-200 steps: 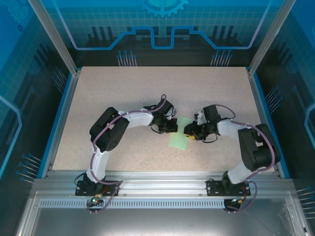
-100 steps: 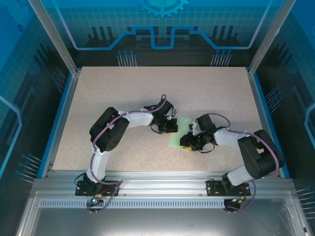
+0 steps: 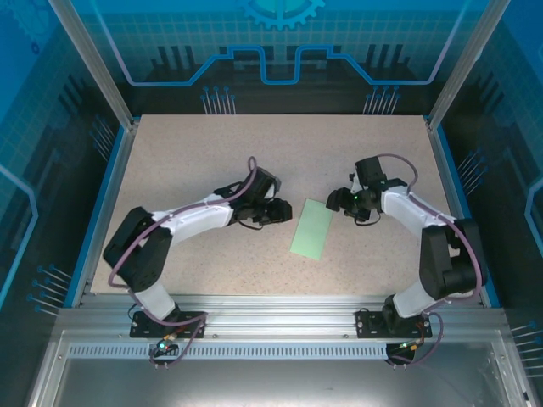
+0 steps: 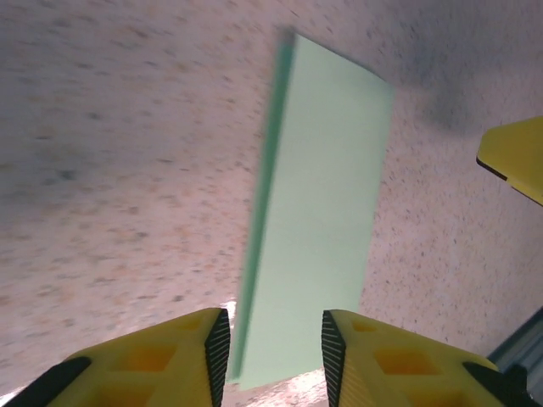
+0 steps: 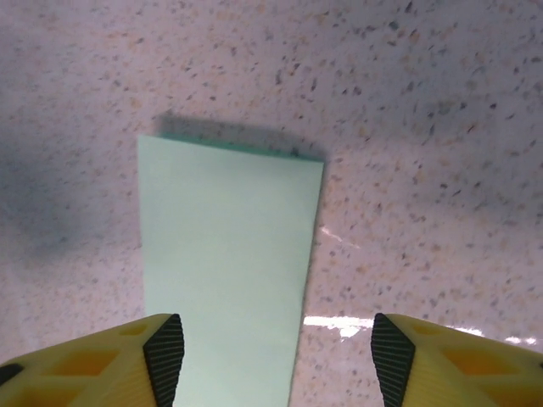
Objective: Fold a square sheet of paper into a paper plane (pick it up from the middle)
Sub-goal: Fold the square sheet of paper in half at the center of the table, then pick up the paper from the center of the table.
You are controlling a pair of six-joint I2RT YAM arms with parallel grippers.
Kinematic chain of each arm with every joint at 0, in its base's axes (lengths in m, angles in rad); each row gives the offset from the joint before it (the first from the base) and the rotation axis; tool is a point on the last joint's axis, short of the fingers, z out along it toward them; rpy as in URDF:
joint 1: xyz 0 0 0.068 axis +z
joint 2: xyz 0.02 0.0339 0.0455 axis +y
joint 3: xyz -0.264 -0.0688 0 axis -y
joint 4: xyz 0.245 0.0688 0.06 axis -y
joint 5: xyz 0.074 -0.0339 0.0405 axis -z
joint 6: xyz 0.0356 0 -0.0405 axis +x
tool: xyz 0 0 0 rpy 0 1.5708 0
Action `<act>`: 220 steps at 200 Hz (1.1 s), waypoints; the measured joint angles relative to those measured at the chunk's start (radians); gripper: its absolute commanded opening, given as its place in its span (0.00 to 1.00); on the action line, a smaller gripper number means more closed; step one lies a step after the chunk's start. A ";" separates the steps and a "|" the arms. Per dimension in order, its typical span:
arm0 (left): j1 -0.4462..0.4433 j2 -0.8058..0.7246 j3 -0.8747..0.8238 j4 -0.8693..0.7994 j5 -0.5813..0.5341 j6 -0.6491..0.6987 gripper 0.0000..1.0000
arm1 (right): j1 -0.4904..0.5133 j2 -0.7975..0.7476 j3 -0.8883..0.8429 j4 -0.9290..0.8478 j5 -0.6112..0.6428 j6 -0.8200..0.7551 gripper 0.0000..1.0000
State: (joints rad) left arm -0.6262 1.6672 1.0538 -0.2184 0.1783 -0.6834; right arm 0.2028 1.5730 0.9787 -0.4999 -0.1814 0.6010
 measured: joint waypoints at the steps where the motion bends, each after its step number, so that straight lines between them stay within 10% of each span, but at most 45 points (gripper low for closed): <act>1: 0.003 -0.003 -0.005 0.002 -0.002 -0.002 0.41 | 0.000 0.005 0.004 -0.002 0.002 0.000 0.66; 220: 0.050 -0.039 -0.103 0.027 -0.035 -0.026 0.47 | 0.146 0.289 0.220 -0.047 -0.024 -0.032 0.68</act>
State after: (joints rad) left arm -0.5758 1.6279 0.9504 -0.1913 0.1436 -0.7094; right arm 0.3492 1.8622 1.1984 -0.5472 -0.2054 0.5694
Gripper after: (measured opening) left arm 0.464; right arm 0.691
